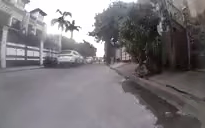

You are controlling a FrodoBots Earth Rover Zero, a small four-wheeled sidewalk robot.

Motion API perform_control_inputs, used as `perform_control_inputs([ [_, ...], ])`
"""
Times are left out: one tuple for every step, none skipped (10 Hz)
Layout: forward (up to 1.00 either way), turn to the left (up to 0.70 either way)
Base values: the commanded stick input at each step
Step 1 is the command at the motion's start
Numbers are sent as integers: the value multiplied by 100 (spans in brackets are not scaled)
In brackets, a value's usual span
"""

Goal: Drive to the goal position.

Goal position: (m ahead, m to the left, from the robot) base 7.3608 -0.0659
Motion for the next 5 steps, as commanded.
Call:
perform_control_inputs([
  [100,0],
  [100,0],
  [100,0],
  [100,0],
  [100,0],
])
